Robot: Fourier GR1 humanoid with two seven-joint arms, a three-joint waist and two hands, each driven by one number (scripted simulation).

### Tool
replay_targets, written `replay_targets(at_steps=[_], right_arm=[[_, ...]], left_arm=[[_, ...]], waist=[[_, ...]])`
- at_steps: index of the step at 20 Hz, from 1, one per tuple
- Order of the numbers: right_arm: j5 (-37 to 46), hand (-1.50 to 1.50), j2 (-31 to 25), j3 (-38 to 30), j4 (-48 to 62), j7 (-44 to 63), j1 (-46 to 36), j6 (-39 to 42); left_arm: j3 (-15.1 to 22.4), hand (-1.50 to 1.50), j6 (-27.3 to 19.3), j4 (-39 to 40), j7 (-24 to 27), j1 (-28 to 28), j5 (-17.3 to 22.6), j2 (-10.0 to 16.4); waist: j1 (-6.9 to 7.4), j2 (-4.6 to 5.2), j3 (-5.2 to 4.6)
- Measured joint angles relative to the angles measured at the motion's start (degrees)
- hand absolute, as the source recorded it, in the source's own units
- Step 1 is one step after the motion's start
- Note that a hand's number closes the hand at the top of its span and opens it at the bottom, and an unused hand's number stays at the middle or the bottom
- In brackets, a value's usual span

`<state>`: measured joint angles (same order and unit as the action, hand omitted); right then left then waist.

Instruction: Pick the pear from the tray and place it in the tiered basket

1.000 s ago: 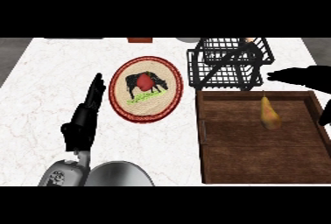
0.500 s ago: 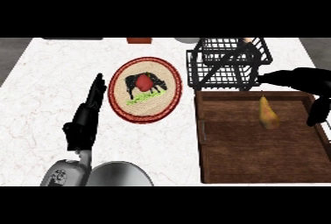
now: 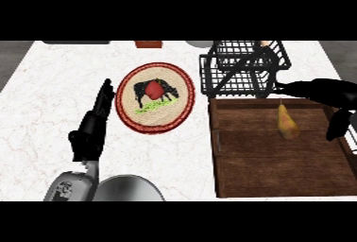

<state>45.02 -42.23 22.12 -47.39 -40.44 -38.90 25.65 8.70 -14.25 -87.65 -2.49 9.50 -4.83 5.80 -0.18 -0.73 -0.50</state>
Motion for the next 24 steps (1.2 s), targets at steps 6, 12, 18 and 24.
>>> replay_targets(at_steps=[6, 12, 18, 24], right_arm=[[0.33, -1.5, 0.71, 0.02, 1.19, -0.27, -0.3, 0.21], [-0.53, -1.5, 2.07, -0.54, 0.79, 1.05, 1.5, 0.71], [-0.66, 1.5, 4.33, -3.04, 2.62, -0.86, 3.53, -3.43], [2.38, 1.5, 7.09, -4.14, 0.23, 4.17, 5.63, -10.36]], left_arm=[[-1.06, 0.0, 0.46, 1.11, 0.52, 1.06, -0.11, -0.06], [-1.83, 0.0, 1.18, 0.2, -0.42, 1.2, 0.03, 0.27], [-1.4, 0.0, 1.29, -1.19, -0.67, -0.17, -0.84, -0.26], [-1.63, 0.0, 1.18, 1.18, 1.35, -0.03, -1.16, -1.18]], waist=[[0.0, -0.06, -0.02], [-0.27, 0.01, 0.06], [-0.22, 0.01, 0.13], [-0.92, -0.16, -0.18]])
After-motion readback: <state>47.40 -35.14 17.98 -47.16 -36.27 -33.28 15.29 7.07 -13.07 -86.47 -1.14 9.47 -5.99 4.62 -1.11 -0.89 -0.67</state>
